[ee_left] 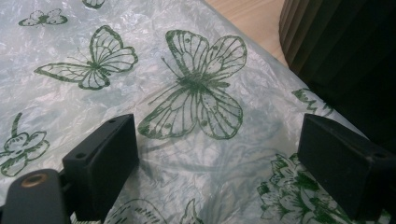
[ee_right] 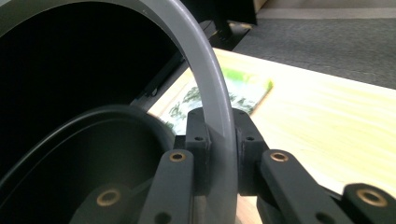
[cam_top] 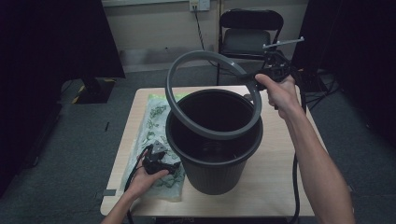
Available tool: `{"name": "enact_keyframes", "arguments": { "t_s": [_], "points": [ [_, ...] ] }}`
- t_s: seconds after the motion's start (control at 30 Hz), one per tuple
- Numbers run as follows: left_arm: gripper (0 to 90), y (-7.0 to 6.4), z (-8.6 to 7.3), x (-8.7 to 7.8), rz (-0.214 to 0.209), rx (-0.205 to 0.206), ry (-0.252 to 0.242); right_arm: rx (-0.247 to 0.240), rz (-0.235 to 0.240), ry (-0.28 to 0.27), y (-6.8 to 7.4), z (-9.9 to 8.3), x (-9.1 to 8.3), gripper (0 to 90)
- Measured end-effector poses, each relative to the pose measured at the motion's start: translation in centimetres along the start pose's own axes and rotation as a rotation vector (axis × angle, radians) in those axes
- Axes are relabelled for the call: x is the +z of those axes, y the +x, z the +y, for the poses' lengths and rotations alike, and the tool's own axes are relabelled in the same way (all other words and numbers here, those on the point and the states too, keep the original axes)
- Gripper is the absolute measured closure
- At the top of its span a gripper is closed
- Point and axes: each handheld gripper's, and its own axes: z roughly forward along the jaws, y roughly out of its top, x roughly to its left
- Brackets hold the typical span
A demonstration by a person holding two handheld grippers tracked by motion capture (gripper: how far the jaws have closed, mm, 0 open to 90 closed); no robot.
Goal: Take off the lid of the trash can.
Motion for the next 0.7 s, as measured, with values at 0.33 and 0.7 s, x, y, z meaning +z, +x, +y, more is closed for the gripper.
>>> {"name": "enact_keyframes", "arguments": {
  "t_s": [0.33,0.7],
  "points": [
    [11.5,0.0,0.0,0.0,0.001,0.000,0.002,0.118,-0.077,-0.047,-2.3,0.4,-0.2,80.4],
    [11.5,0.0,0.0,0.0,0.001,0.001,0.002,0.236,-0.208,-0.073,-5.5,1.7,-0.1,80.4]
  ]
}}
